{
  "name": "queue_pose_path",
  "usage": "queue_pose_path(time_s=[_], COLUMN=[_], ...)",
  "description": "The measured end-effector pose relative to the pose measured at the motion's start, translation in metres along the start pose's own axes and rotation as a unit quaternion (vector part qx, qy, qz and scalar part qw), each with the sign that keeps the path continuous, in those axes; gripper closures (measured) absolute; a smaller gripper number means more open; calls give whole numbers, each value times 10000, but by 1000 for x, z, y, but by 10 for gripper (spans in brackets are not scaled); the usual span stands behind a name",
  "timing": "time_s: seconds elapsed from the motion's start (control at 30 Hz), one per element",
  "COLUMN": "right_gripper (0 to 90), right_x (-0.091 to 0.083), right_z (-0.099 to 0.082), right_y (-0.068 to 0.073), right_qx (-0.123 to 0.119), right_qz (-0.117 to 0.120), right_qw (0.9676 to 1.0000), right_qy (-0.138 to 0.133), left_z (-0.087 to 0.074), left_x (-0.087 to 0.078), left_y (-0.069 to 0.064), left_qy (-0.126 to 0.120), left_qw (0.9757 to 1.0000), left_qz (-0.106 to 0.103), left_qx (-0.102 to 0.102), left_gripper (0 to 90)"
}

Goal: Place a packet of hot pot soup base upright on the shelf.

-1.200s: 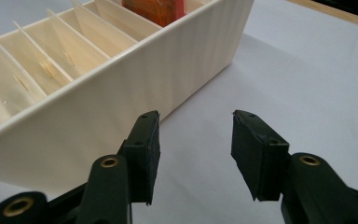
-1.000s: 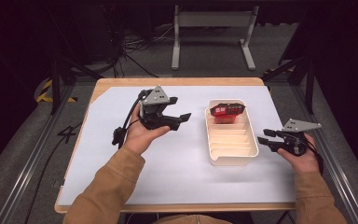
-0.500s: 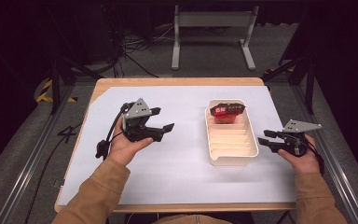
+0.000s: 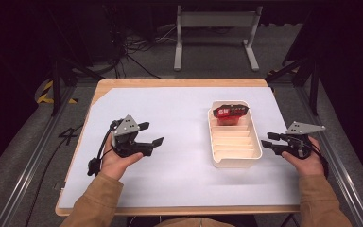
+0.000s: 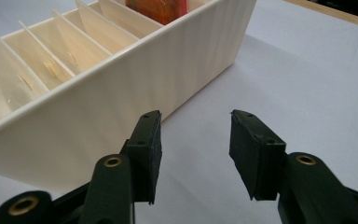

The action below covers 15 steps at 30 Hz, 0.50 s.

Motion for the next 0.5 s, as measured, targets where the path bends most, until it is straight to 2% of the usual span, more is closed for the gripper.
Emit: queue_pose_path(time_s=[0.17, 0.2, 0.33, 0.5], right_gripper=[504, 504, 486, 484], right_x=[2, 2, 1, 0], right_z=[1, 1, 0, 0], right_y=[1, 1, 0, -1], right_qx=[-9, -9, 43, 141], right_qz=[40, 40, 12, 0], right_qw=[10000, 10000, 9999, 9998], right_qy=[68, 68, 100, 130], left_z=[-15, -15, -32, -45], left_x=[6, 6, 15, 22], left_y=[14, 14, 19, 23], left_qy=[179, 179, 382, 478], left_qw=[9994, 9994, 9983, 9972], left_qz=[120, 120, 200, 289], left_qx=[-272, -272, -402, -499], left_gripper=[225, 224, 221, 222])
Point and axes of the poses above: each handheld gripper's, and its own axes: x roughly forward along the jaws, z roughly out of its top, y roughly to its left, the point moved 1 cm from there along x, roughly forward along the jaws, and after that the axes turned 14 degrees about z, right-handed, at the moved point
